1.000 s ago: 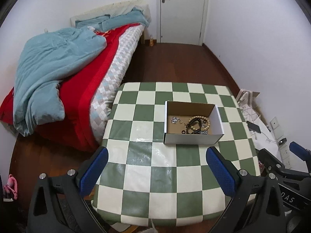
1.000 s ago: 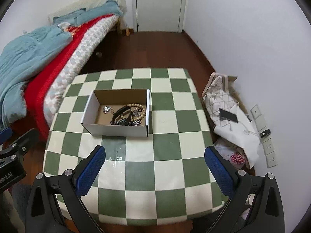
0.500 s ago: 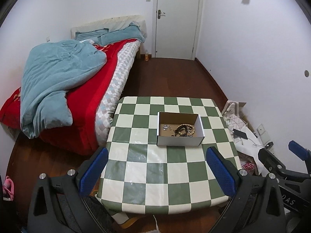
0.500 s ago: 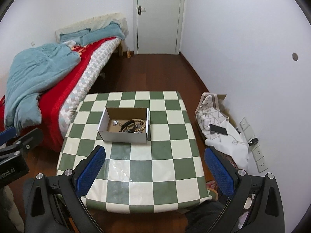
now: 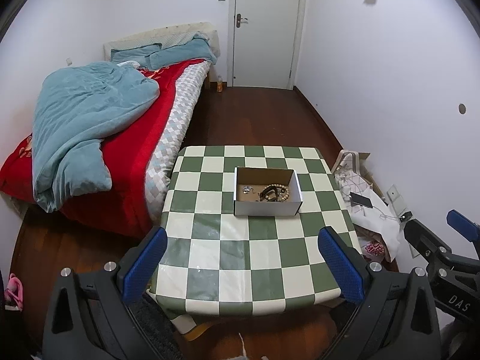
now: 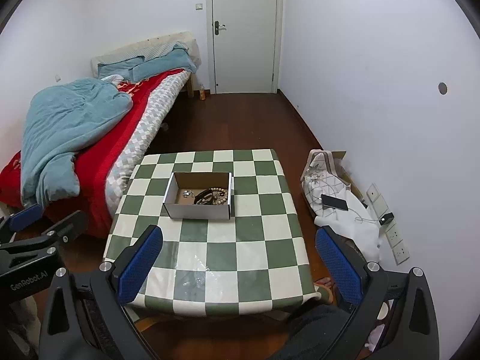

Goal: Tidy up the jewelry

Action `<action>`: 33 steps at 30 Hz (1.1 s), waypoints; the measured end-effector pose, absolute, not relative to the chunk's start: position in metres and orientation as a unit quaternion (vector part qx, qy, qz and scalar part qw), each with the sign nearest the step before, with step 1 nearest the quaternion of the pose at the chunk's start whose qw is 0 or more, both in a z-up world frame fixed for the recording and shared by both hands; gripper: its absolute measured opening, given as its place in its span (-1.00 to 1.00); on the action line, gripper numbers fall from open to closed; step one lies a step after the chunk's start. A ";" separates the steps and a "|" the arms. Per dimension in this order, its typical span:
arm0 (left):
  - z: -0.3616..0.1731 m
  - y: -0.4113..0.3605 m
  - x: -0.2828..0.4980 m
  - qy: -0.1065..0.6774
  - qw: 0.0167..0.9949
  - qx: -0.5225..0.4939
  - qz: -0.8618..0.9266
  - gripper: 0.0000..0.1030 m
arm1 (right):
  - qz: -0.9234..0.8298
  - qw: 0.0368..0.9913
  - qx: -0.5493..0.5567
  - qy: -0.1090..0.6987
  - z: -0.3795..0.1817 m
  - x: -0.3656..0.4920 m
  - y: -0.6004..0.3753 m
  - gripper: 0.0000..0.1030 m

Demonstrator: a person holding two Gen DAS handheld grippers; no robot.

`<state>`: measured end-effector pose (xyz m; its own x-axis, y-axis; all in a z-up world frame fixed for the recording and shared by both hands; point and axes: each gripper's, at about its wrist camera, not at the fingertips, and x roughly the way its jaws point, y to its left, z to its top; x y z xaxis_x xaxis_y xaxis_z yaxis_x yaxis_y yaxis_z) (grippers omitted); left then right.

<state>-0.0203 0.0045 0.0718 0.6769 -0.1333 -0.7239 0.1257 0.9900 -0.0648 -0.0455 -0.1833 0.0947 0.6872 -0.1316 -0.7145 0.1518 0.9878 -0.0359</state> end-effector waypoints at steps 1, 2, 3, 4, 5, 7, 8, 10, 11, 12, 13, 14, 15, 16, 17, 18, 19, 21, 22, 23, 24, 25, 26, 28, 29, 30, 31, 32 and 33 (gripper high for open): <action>0.073 0.004 -0.019 0.394 0.917 -0.003 -0.066 0.99 | -0.077 0.918 0.014 0.388 0.096 -0.045 -0.184 1.00; 0.075 0.003 -0.016 0.392 0.918 -0.001 -0.059 0.99 | -0.078 0.918 0.016 0.388 0.096 -0.046 -0.185 1.00; 0.076 0.002 -0.013 0.391 0.919 -0.001 -0.055 0.99 | -0.079 0.918 0.015 0.387 0.095 -0.046 -0.183 1.00; 0.076 0.002 -0.011 0.389 0.920 0.000 -0.052 0.99 | -0.080 0.918 0.015 0.388 0.097 -0.046 -0.183 1.00; 0.077 0.001 -0.006 0.389 0.920 0.002 -0.047 0.99 | -0.082 0.918 0.015 0.387 0.098 -0.044 -0.184 1.00; 0.077 0.000 0.002 0.389 0.920 0.000 -0.042 0.99 | -0.085 0.917 0.011 0.389 0.100 -0.038 -0.185 1.00; 0.077 -0.001 0.006 0.387 0.921 0.000 -0.039 0.99 | -0.086 0.916 0.009 0.392 0.100 -0.034 -0.185 1.00; 0.076 -0.002 0.014 0.390 0.920 0.000 -0.035 0.99 | -0.087 0.916 0.006 0.393 0.101 -0.023 -0.187 1.00; 0.075 -0.002 0.018 0.389 0.920 -0.001 -0.033 0.99 | -0.089 0.915 0.004 0.393 0.101 -0.018 -0.187 1.00; 0.074 -0.003 0.023 0.391 0.920 0.001 -0.029 0.99 | -0.090 0.915 0.003 0.393 0.101 -0.013 -0.188 1.00; 0.073 -0.003 0.026 0.394 0.919 0.001 -0.028 0.99 | -0.091 0.915 0.001 0.392 0.101 -0.006 -0.190 1.00; 0.073 -0.003 0.029 0.394 0.919 0.000 -0.027 0.99 | -0.095 0.915 -0.001 0.392 0.100 0.000 -0.190 1.00; 0.072 -0.003 0.032 0.394 0.919 0.001 -0.023 0.99 | -0.096 0.914 -0.002 0.394 0.099 0.007 -0.191 1.00; 0.072 -0.004 0.035 0.396 0.918 0.003 -0.022 0.99 | -0.097 0.914 -0.003 0.394 0.098 0.013 -0.192 1.00; 0.072 -0.004 0.038 0.397 0.917 0.003 -0.022 0.99 | -0.099 0.913 -0.005 0.397 0.096 0.018 -0.193 1.00; 0.071 -0.004 0.040 0.398 0.917 0.004 -0.020 0.99 | -0.100 0.911 -0.007 0.401 0.094 0.024 -0.193 1.00; 0.071 -0.005 0.042 0.398 0.917 0.005 -0.018 0.99 | -0.099 0.910 -0.007 0.402 0.093 0.028 -0.193 1.00; 0.071 -0.005 0.045 0.400 0.916 0.005 -0.018 0.99 | -0.101 0.909 -0.010 0.404 0.090 0.036 -0.193 1.00; 0.071 -0.004 0.046 0.402 0.916 0.004 -0.017 0.99 | -0.100 0.909 -0.011 0.405 0.090 0.039 -0.193 1.00; 0.071 -0.004 0.047 0.402 0.915 0.004 -0.018 0.99 | -0.099 0.908 -0.010 0.406 0.088 0.043 -0.192 1.00; 0.072 -0.003 0.048 0.403 0.915 0.003 -0.017 0.99 | -0.100 0.908 -0.010 0.408 0.087 0.045 -0.192 1.00; 0.072 -0.003 0.049 0.403 0.915 0.002 -0.016 0.99 | -0.099 0.907 -0.010 0.409 0.086 0.048 -0.192 1.00; 0.073 -0.003 0.050 0.402 0.915 0.003 -0.018 0.99 | -0.098 0.907 -0.009 0.410 0.086 0.051 -0.193 1.00; 0.073 -0.002 0.052 0.402 0.915 0.003 -0.017 0.99 | -0.099 0.907 -0.010 0.409 0.085 0.055 -0.193 1.00; 0.074 -0.001 0.052 0.402 0.916 0.003 -0.017 0.99 | -0.100 0.907 -0.010 0.408 0.086 0.055 -0.193 1.00; 0.074 -0.001 0.052 0.401 0.916 0.003 -0.017 0.99 | -0.100 0.908 -0.010 0.408 0.087 0.056 -0.192 1.00; 0.074 -0.001 0.053 0.401 0.916 0.004 -0.016 0.99 | -0.100 0.908 -0.010 0.407 0.087 0.056 -0.192 1.00; 0.074 -0.001 0.052 0.401 0.916 0.004 -0.016 0.99 | -0.100 0.908 -0.010 0.406 0.087 0.057 -0.192 1.00; 0.075 -0.001 0.052 0.400 0.916 0.005 -0.016 0.99 | -0.100 0.908 -0.011 0.406 0.088 0.056 -0.192 1.00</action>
<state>0.0522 -0.0006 0.0747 0.6795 -0.0255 -0.7333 0.0330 0.9994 -0.0042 0.0562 -0.1917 0.0877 0.6503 -0.1905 -0.7354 0.1731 0.9797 -0.1007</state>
